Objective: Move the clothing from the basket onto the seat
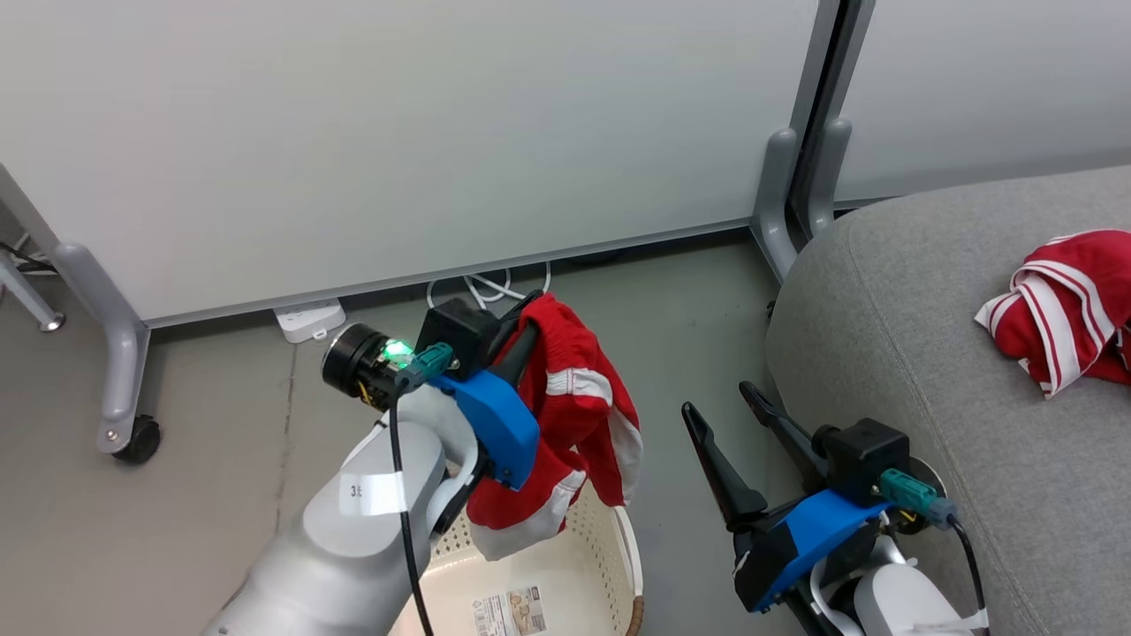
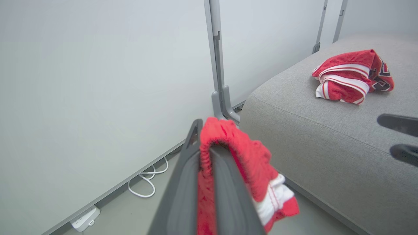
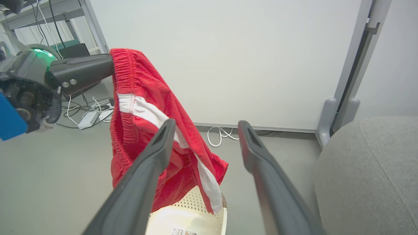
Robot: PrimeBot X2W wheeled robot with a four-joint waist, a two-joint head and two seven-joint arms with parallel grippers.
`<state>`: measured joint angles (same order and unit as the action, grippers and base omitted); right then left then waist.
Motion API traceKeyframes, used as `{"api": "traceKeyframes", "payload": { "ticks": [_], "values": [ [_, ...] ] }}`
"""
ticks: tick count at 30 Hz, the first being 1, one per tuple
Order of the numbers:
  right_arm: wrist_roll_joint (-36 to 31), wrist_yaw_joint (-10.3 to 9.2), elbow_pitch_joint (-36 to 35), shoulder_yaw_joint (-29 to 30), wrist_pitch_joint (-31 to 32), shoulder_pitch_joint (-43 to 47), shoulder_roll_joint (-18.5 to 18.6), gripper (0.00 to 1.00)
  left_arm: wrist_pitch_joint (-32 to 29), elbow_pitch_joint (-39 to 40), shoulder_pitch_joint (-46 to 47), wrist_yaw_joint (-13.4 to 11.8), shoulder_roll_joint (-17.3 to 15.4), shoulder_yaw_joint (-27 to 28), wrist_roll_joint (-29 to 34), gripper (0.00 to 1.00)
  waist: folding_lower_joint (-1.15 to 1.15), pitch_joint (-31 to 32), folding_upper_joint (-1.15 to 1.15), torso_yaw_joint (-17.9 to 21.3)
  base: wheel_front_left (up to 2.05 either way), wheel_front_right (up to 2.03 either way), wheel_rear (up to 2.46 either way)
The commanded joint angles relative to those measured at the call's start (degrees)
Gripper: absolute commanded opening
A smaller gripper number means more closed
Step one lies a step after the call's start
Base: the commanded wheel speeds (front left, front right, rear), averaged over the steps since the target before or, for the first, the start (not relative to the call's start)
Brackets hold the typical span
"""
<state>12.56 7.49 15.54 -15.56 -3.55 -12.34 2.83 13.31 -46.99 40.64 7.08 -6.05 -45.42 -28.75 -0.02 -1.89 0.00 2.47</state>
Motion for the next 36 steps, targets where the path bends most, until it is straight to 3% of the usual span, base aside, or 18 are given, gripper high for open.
{"api": "traceKeyframes", "payload": {
  "ticks": [1,14,36],
  "values": [
    [0.1,0.01,-0.2,-0.1,0.2,1.3,0.1,1.00,-0.2,0.3,0.9,0.0,0.2,-0.3,-0.1,0.00,0.02,0.7,0.00,-0.1,0.00,0.00,0.00],
    [0.6,0.01,-0.6,-1.1,0.8,2.3,0.1,1.00,-5.0,2.2,4.2,-0.1,1.6,0.9,-5.1,0.00,0.02,2.6,0.00,1.2,0.00,0.00,0.00],
    [2.0,0.01,-0.2,-4.7,1.3,0.5,0.1,1.00,-5.1,1.9,2.8,-1.0,1.3,-0.6,-6.0,0.00,0.02,1.9,0.00,1.6,0.00,0.00,0.00]
  ]
}}
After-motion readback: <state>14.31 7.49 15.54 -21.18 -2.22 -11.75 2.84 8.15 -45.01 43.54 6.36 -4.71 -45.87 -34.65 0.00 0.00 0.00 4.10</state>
